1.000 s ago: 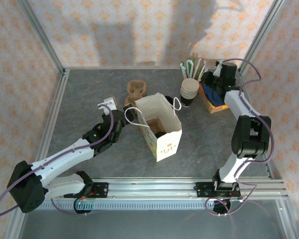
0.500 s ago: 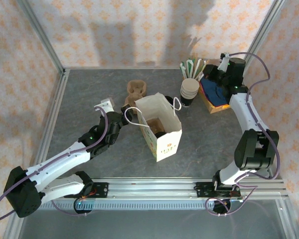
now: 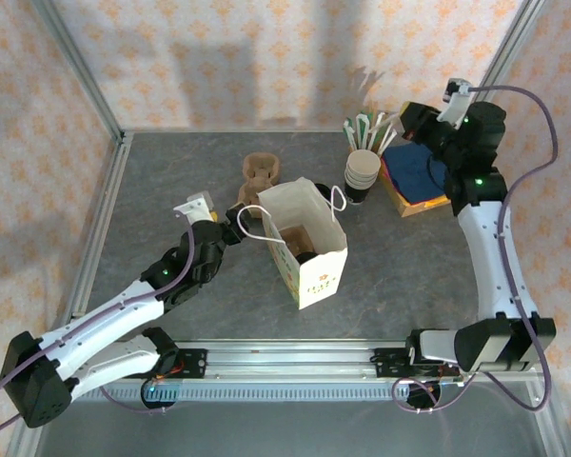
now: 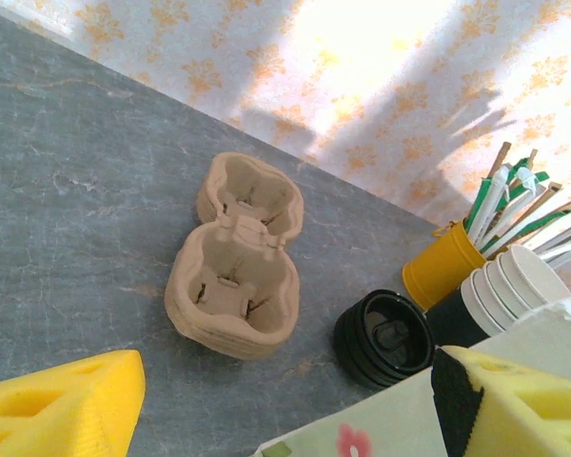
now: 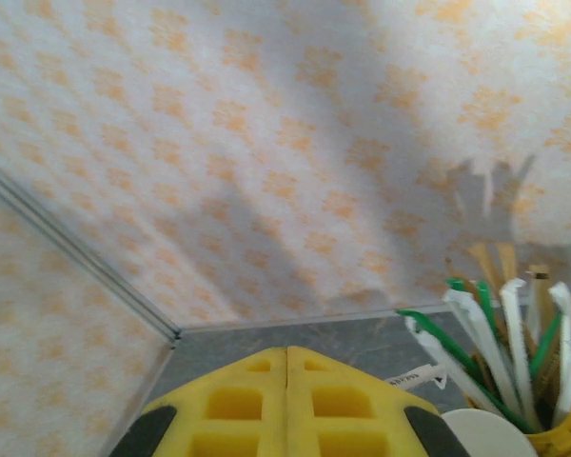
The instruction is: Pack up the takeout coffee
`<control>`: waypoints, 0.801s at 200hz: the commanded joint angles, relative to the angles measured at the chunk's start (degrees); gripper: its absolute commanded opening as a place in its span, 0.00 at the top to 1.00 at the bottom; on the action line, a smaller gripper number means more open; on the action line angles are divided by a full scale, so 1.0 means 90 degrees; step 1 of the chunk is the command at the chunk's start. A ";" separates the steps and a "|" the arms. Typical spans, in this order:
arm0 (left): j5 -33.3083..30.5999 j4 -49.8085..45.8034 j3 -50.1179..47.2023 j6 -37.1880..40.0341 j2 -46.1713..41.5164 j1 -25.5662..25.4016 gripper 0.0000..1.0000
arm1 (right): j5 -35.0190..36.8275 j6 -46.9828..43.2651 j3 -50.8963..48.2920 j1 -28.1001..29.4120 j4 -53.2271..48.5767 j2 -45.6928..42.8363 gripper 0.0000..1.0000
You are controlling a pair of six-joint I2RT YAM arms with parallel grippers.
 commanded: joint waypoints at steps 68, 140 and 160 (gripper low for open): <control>0.0229 -0.0288 -0.0523 0.0057 -0.1274 0.0060 0.21 | -0.1236 0.0812 0.1212 0.0982 -0.1832 -0.1001 1.00; 0.0137 -0.0806 -0.0814 -0.0001 -0.2127 0.0059 0.21 | -0.2617 0.1497 0.0326 0.1144 -0.1626 -0.1748 0.99; 0.0118 -0.0767 -0.0823 0.0077 -0.2100 0.0059 0.21 | -0.2621 0.1537 0.0039 0.1235 -0.1573 -0.1838 1.00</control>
